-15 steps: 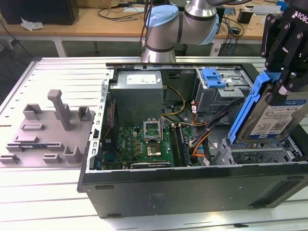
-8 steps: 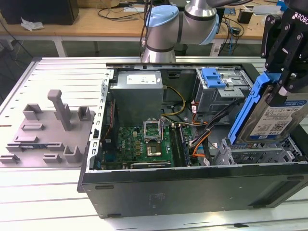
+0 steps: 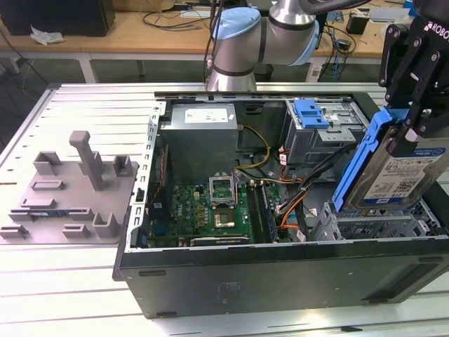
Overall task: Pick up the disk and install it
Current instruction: 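Insert the disk into the insertion slot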
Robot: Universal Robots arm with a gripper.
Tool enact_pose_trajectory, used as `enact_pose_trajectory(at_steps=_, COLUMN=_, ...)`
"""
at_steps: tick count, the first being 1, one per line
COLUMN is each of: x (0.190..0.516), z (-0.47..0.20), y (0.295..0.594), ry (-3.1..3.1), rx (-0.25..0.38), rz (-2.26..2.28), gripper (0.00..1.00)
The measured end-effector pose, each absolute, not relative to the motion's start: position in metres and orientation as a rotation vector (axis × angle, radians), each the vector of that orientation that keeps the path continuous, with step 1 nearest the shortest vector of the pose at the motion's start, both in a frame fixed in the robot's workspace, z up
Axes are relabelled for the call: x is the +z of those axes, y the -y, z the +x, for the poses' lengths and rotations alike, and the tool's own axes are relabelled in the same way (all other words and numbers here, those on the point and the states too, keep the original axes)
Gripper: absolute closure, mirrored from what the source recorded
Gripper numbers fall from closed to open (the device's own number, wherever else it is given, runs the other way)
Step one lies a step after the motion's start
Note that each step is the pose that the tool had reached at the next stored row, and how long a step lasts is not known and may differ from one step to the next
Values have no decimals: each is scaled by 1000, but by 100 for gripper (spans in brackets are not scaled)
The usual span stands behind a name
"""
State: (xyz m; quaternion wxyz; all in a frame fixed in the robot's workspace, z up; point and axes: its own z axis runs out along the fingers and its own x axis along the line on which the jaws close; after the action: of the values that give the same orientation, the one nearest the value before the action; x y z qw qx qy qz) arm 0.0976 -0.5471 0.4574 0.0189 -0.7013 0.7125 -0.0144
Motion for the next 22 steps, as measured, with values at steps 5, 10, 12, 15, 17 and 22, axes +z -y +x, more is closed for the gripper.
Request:
enact_pose_trajectory(at_steps=5, x=456, z=98, y=547, ry=-2210, rx=-45, rz=-2178, gripper=63)
enact_pose_trajectory(at_steps=10, x=454, z=98, y=547, ry=-2209, rx=-45, rz=-2179, gripper=63)
enact_pose_trajectory(at_steps=12, x=454, z=98, y=547, ry=-2209, rx=-45, rz=-2179, gripper=63)
enact_pose_trajectory(at_steps=15, x=453, z=98, y=547, ry=-2209, rx=-45, rz=-2179, gripper=63)
enact_pose_trajectory(at_steps=17, x=452, z=98, y=546, ry=-2209, rx=-45, rz=-2179, gripper=63)
enact_pose_trajectory(at_steps=22, x=450, z=98, y=545, ry=-2209, rx=-45, rz=-2179, gripper=63)
